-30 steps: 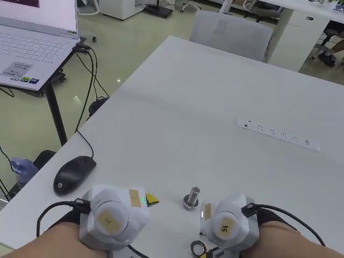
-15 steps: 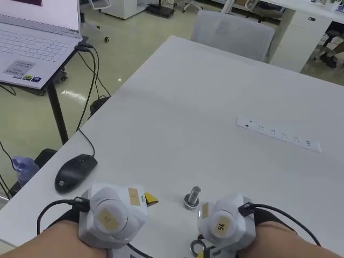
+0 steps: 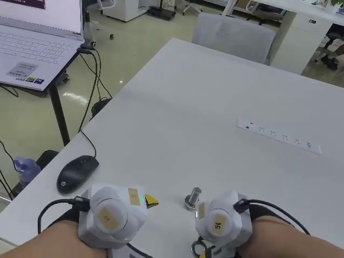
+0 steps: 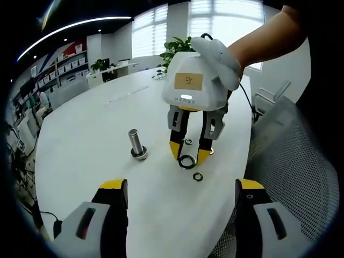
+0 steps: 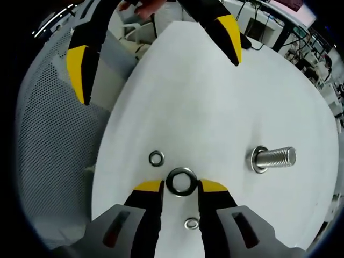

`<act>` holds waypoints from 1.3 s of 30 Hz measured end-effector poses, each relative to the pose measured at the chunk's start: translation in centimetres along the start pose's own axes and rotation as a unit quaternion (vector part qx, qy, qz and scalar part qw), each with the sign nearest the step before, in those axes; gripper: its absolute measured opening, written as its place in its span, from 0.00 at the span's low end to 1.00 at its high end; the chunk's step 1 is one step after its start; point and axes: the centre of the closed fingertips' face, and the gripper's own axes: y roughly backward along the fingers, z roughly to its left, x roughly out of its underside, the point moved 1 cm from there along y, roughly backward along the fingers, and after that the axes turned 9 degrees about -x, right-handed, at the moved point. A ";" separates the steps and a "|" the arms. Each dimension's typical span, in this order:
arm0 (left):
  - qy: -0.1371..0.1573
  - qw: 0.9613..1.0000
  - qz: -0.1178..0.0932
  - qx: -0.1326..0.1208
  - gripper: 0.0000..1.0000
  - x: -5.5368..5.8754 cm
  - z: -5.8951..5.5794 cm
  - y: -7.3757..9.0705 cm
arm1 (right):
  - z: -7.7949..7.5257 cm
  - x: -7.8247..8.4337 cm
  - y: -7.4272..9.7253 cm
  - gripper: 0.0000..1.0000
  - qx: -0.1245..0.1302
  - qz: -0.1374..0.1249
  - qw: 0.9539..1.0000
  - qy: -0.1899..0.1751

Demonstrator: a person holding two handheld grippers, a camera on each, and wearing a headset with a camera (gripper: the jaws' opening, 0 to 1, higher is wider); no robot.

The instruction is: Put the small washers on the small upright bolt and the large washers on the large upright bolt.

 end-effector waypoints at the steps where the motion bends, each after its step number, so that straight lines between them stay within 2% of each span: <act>1: 0.000 1.000 0.000 0.000 0.81 0.0 0.0 0.0 | -0.1 0.0 0.0 0.26 0.002 0.001 1.000 0.004; 4: 0.001 1.000 0.000 -0.001 0.81 0.0 0.0 0.1 | -0.1 0.0 0.0 0.25 0.002 0.002 1.000 0.004; 5: 0.001 1.000 0.001 -0.001 0.81 0.0 -0.1 0.1 | -0.1 0.1 0.0 0.25 0.002 0.005 1.000 0.012; 11: -0.001 1.000 -0.002 -0.002 0.80 -0.4 -0.2 0.1 | -0.2 -0.1 -0.1 0.22 0.005 0.029 1.000 0.008; 15: -0.001 1.000 -0.004 -0.004 0.80 -0.7 -0.1 0.3 | -0.4 0.0 0.0 0.21 0.000 0.020 1.000 -0.009; 25: -0.001 1.000 0.000 -0.021 0.79 -0.5 0.3 0.8 | -0.4 -0.1 0.0 0.21 0.000 0.010 1.000 -0.028; 26: -0.001 1.000 0.001 -0.022 0.78 -0.5 0.3 0.8 | -0.6 0.0 0.0 0.21 0.006 0.011 1.000 -0.028; 30: 0.001 1.000 0.000 -0.024 0.78 -0.6 0.2 1.0 | -0.6 0.0 0.1 0.21 -0.002 0.007 0.999 -0.042; 34: -0.001 1.000 0.003 -0.025 0.78 -0.4 0.2 1.1 | -0.7 0.1 0.8 0.21 -0.004 0.007 0.999 -0.051; 39: 0.000 1.000 0.002 -0.025 0.78 -0.5 0.1 1.1 | -1.0 -0.1 2.7 0.21 0.000 -0.002 0.998 -0.063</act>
